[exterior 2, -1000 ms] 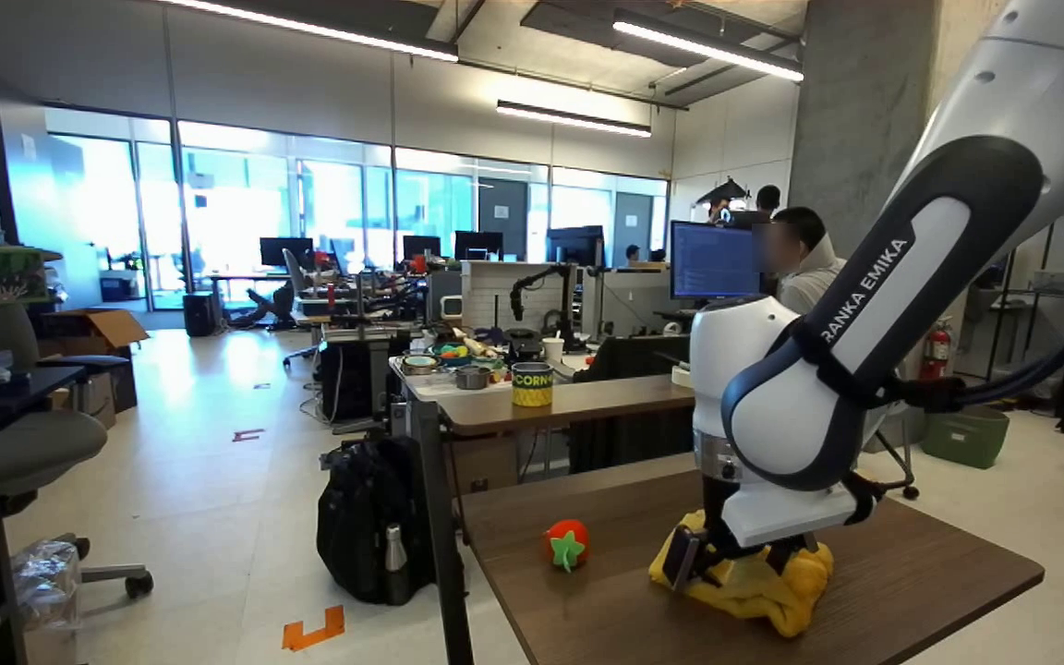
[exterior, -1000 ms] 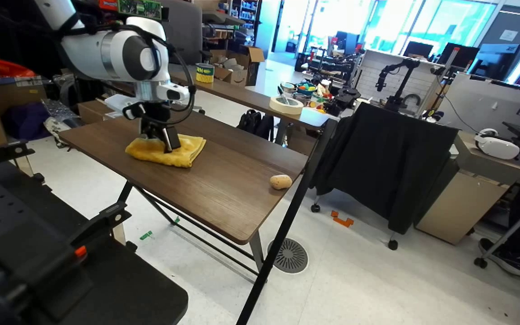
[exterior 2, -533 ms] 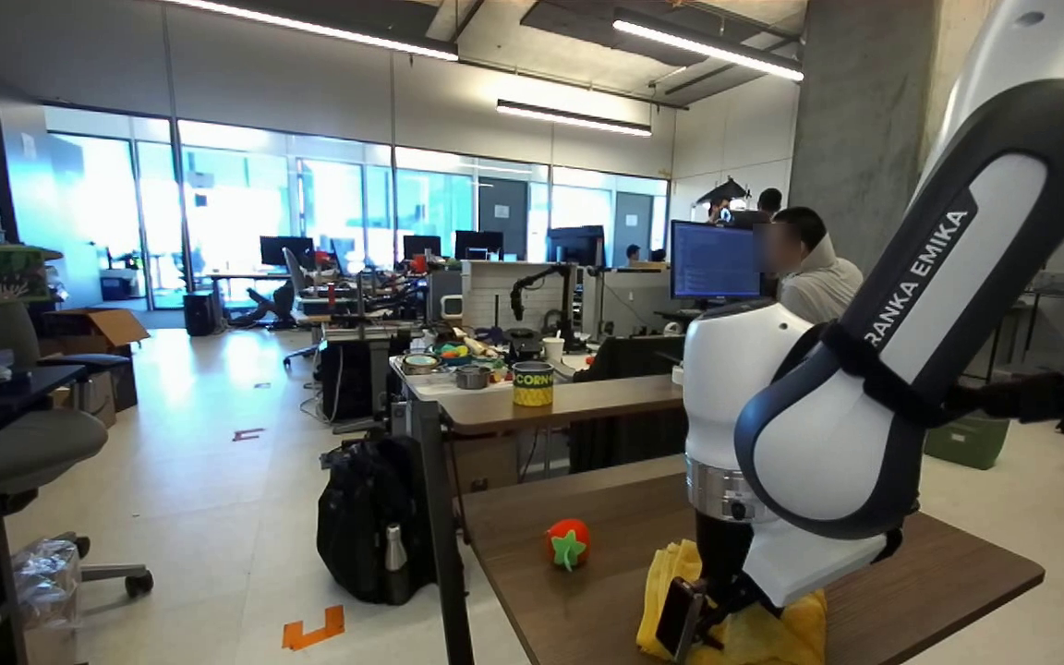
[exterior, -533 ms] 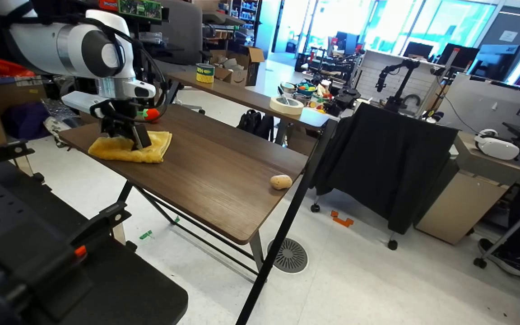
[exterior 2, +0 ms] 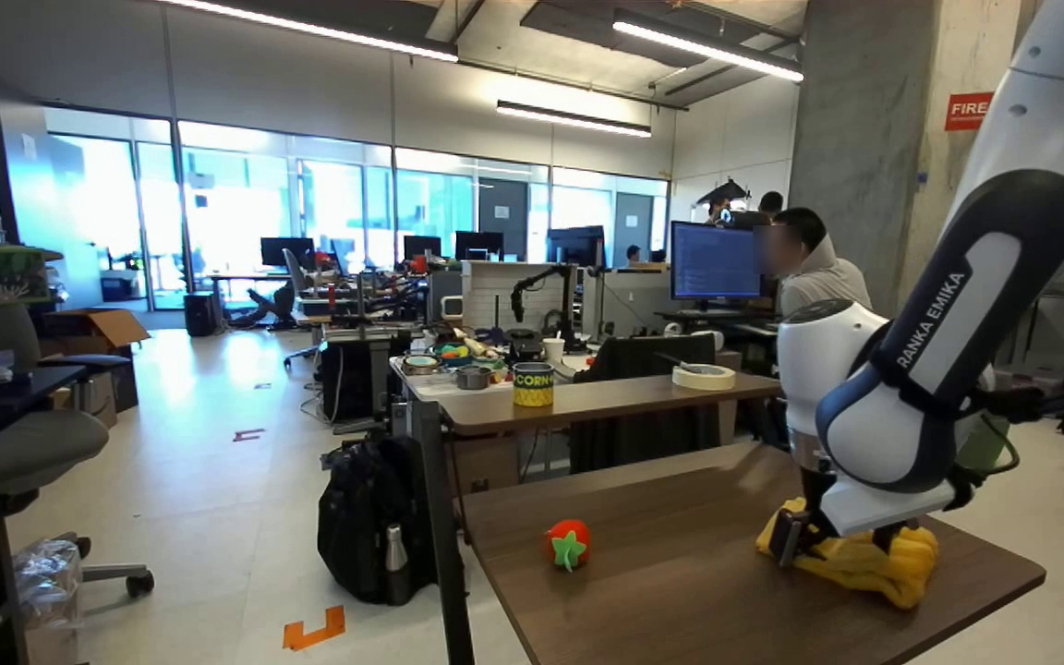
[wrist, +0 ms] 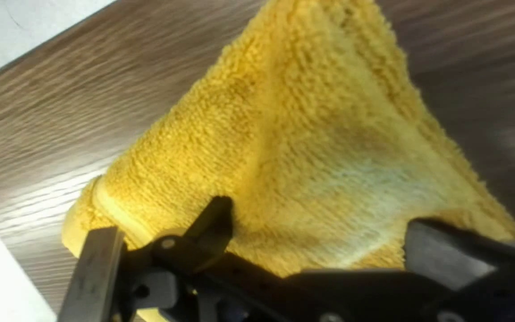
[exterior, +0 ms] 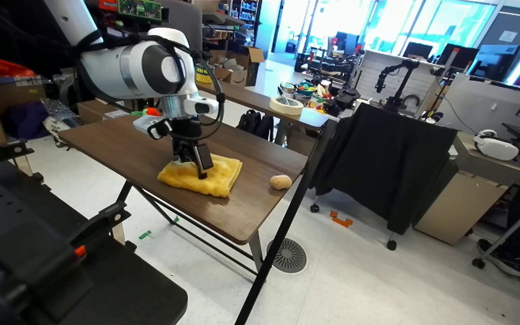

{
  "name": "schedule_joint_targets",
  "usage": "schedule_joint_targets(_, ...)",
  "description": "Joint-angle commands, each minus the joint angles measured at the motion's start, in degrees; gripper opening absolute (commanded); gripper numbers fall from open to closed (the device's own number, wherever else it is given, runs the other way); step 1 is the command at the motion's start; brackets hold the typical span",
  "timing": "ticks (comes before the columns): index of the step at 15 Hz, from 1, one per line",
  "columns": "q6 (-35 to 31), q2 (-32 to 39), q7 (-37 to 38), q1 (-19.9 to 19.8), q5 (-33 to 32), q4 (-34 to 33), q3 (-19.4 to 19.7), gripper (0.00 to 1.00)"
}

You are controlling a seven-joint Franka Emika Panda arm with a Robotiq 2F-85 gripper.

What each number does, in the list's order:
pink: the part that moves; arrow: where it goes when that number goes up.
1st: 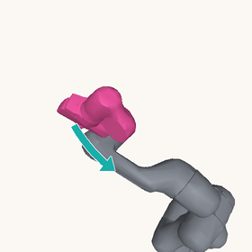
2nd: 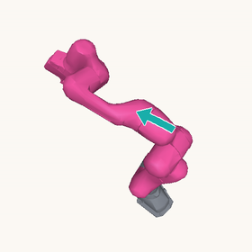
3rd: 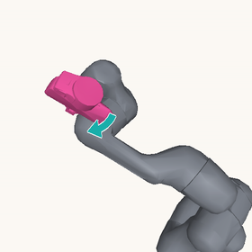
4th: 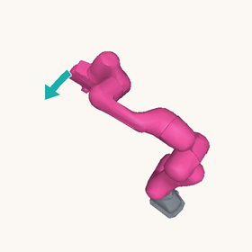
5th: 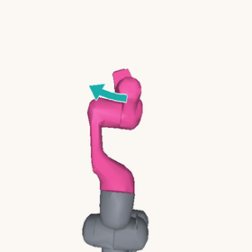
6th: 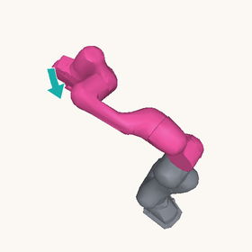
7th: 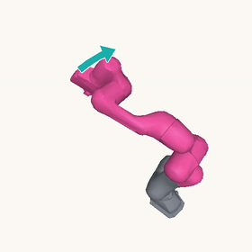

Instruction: Wipe the table with the orange towel

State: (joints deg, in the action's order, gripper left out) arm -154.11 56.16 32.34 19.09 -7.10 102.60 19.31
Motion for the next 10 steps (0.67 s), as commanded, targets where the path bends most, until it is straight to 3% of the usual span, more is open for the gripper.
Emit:
schedule_joint_targets(1,0.9,7.9,4.7,-2.9,1.1,-4.5,4.4,1.0)
schedule_joint_targets(4,7.7,7.8,9.0,-3.3,1.7,-7.0,5.2,1.0)
schedule_joint_targets(7,9.4,3.2,5.0,-4.6,0.3,-4.7,0.1,1.0)
schedule_joint_targets(10,8.1,0.3,2.2,-2.5,0.0,-2.0,-5.2,1.0)
